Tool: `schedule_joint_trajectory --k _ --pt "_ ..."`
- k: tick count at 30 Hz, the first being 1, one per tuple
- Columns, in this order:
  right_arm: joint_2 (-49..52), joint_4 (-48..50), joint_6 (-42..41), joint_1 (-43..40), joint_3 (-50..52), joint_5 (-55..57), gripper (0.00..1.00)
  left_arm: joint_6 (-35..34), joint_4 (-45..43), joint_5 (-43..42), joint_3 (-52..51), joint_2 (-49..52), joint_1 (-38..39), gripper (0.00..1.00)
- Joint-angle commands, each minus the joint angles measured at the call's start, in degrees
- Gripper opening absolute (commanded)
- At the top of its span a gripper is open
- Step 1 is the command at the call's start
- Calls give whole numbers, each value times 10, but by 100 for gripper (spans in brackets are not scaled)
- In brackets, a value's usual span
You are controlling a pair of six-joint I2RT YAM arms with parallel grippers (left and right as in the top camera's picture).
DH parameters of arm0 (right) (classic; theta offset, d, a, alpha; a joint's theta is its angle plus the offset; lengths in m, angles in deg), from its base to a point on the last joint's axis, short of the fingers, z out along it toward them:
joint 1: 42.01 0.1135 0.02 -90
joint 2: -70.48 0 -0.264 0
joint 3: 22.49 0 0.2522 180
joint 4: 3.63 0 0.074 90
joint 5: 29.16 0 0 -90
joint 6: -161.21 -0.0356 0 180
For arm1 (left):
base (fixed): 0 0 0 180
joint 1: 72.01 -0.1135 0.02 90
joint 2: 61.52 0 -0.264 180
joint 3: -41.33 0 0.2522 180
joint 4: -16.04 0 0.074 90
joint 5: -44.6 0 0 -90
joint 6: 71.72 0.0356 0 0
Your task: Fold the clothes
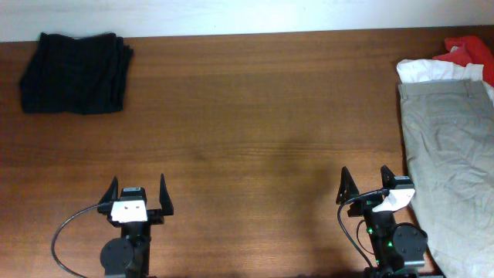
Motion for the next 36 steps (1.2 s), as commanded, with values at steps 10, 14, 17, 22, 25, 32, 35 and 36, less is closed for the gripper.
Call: schedule_joint_trajectory --k 10,14,17,22,25,32,35,36 --pt "-6 -2 -4 4 4 5 99 9 1 -4 -3 -3 3 100" --pt "-6 -2 -4 4 4 5 99 9 1 -4 -3 -3 3 100" --pt "-6 -2 -4 4 4 5 99 9 1 -4 -3 -3 3 99" --pt "-6 9 -61 4 4 -38 99 9 1 -4 -3 -3 3 99" --pt "-5 12 -226 4 4 -223 99 9 1 -4 -3 -3 3 99" --pt "1 212 -291 3 -30 -185 99 9 1 -4 -3 -3 3 100" --pt "61 159 -170 3 -136 -88 98 9 1 -4 -3 -3 3 99" --pt "118 117 -114 3 -209 -16 99 9 1 -4 -3 -3 3 99"
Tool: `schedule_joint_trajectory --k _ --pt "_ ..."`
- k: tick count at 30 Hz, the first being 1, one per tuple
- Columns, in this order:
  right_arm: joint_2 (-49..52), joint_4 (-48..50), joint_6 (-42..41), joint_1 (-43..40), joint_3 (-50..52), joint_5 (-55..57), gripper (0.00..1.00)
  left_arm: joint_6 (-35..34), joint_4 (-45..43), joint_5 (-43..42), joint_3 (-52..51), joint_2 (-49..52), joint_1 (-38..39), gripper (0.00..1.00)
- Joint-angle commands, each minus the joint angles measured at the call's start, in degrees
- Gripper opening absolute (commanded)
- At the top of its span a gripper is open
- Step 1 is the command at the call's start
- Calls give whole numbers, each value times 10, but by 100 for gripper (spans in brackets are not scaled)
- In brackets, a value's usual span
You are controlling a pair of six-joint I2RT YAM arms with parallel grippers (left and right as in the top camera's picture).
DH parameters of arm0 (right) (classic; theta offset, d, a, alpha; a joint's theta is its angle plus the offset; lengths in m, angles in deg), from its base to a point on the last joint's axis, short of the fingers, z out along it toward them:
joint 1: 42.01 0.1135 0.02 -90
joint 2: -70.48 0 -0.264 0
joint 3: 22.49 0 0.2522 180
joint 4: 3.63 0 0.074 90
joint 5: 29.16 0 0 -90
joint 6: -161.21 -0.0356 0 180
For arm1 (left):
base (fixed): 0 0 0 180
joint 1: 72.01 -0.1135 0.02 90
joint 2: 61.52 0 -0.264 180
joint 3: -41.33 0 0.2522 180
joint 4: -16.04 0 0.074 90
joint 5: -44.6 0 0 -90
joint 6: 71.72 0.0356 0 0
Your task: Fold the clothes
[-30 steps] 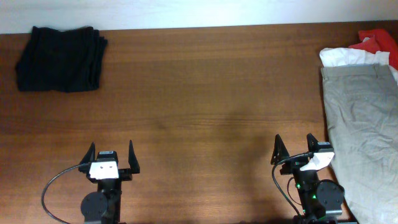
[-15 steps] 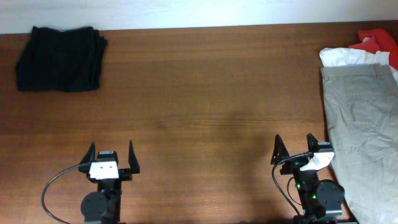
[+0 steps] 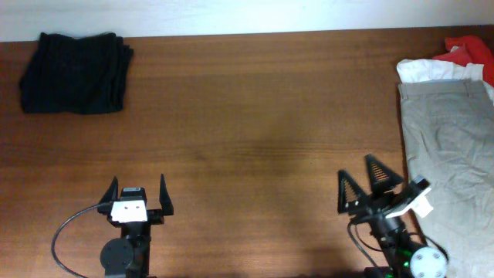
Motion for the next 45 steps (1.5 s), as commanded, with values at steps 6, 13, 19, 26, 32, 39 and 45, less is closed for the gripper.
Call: schedule_joint_trajectory --k 6,13,19,26,32,39,45 --pt "528 -279 316 -1 -535 356 99 9 1 -5 -3 -3 3 99" --pt "949 -535 355 -38 -878 503 99 9 1 -4 -3 -3 3 99" --pt "1118 -504 400 -80 -885 524 98 9 1 -4 -3 -3 3 100" --pt "1212 -477 400 -122 -885 482 95 9 1 -4 -3 -3 3 99" --pt "1250 -462 401 -127 -885 483 91 9 1 -4 -3 -3 3 99" --pt "1258 -454 401 -141 -885 483 57 9 1 -4 -3 -3 3 99" --pt "1258 -444 400 -141 -885 483 56 9 1 -4 -3 -3 3 100"
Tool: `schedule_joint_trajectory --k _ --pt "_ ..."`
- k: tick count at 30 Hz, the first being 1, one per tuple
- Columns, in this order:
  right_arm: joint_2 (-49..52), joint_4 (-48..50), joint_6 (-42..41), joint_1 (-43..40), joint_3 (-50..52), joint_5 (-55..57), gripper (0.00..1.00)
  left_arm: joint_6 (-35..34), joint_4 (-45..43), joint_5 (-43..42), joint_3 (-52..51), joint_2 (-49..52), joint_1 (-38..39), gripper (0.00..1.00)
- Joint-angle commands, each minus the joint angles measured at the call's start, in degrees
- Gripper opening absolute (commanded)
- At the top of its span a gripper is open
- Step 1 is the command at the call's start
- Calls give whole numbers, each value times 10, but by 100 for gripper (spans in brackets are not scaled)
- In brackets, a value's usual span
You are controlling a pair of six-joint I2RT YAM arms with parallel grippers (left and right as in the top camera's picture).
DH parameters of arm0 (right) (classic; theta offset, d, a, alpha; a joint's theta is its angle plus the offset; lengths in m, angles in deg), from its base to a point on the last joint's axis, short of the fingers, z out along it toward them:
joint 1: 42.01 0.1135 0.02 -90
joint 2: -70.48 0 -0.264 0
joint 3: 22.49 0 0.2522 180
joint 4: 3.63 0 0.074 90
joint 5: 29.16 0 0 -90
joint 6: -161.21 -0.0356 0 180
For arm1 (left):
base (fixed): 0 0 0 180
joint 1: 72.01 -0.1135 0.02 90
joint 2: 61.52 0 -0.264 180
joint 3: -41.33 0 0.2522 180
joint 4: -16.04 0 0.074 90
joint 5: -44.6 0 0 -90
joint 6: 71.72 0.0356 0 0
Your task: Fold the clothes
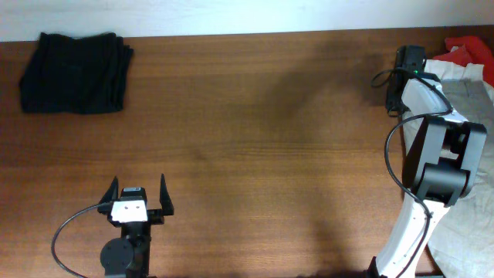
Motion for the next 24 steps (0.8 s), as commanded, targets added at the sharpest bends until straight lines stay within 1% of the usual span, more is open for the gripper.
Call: schedule_joint_trajectory --k 1,4,16,17,18,20,22,23,24 --pt "10 2 -2 -4 -12 0 59 9 1 -2 -2 -3 3 100" --pt "11 1 -2 -3 -12 -25 59 9 1 -2 -2 -3 3 99" --pt "30 4 -2 -10 -12 -25 59 9 1 -2 -2 -3 3 99" --pt "33 3 -2 -16 -12 -25 54 9 1 -2 -2 -3 3 99" --pt "33 4 -2 -19 -12 -25 47 9 1 -2 -2 -3 3 99" --pt "33 4 -3 -26 -12 -25 27 9 1 -2 -2 -3 3 99" --pt "33 4 -3 -26 -12 -32 17 9 1 -2 -2 -3 3 99" --pt "32 5 -6 -24 -14 -39 15 9 1 -2 -2 -3 3 100" --pt "31 3 -9 -24 -19 -40 14 9 1 -2 -2 -3 3 99"
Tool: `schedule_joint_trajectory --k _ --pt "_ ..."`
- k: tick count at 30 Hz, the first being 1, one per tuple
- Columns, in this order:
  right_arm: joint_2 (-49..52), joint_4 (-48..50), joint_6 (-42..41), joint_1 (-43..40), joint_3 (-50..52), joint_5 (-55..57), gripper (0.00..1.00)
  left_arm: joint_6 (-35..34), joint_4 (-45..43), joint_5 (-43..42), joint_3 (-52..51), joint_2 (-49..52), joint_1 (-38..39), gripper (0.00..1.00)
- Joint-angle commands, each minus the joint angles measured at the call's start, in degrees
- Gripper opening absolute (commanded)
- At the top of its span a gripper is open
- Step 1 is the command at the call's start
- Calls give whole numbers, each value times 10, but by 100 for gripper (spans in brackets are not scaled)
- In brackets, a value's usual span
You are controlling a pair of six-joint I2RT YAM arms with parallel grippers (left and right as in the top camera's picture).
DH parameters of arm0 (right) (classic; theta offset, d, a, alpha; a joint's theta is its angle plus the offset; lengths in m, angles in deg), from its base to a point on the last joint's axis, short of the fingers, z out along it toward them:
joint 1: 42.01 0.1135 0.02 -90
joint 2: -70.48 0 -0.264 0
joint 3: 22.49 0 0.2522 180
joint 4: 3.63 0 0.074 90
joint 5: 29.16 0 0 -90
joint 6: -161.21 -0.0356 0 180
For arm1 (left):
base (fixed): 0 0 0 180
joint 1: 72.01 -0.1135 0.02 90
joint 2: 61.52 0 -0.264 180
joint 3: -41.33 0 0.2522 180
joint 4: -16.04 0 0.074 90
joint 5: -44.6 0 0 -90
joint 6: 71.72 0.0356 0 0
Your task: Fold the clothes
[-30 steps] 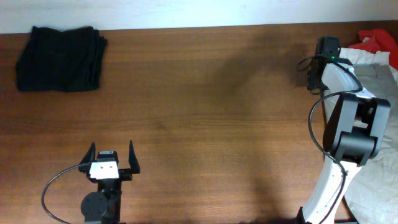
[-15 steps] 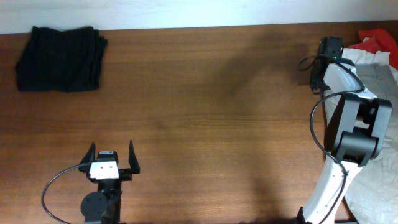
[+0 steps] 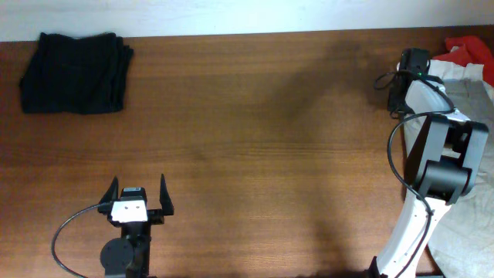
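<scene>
A pile of clothes lies at the table's right edge: grey trousers (image 3: 475, 147), a white garment (image 3: 441, 68) and a red one (image 3: 465, 49) behind them. My right arm reaches out over this pile. Its gripper (image 3: 404, 83) hangs at the white garment's left edge, the fingers hidden under the wrist, so their state does not show. My left gripper (image 3: 139, 189) rests open near the front edge with nothing between its fingers. A dark garment (image 3: 73, 72) lies folded at the far left corner.
The brown wooden table (image 3: 247, 139) spans the whole view. The right arm's white links (image 3: 421, 224) cross the trousers from the front edge. A grey cable (image 3: 65, 232) loops beside the left arm's base.
The right gripper has shifted slightly to the right and a little nearer, still at the edge of the white garment. The left arm and the clothes look unchanged.
Both grippers first rested open at the front edge, the right one beside the trousers. Then the right gripper was turned at an angle in the same place. Later the right arm stood stretched out to the far right pile, where it remains now.
</scene>
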Motion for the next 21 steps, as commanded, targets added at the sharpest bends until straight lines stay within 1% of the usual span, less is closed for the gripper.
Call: schedule_joint_trajectory --k 1,3,6,11,12,17,21 --pt "11 -9 -7 -7 -22 -7 14 9 1 -2 -2 -3 3 99" --pt "3 -24 -8 -7 -38 -7 15 9 1 -2 -2 -3 3 100" --pt "-13 -42 -38 -7 -57 -20 15 9 1 -2 -2 -3 3 99" --pt "-16 -55 -38 -7 -65 -28 15 9 1 -2 -2 -3 3 100" --pt "-17 -56 -39 -7 -65 -28 4 9 1 -2 -2 -3 3 99" --pt "-40 -64 -71 -7 -65 -30 4 9 1 -2 -2 -3 3 100" --pt "-109 -70 -72 -7 -66 -30 4 9 1 -2 -2 -3 3 100"
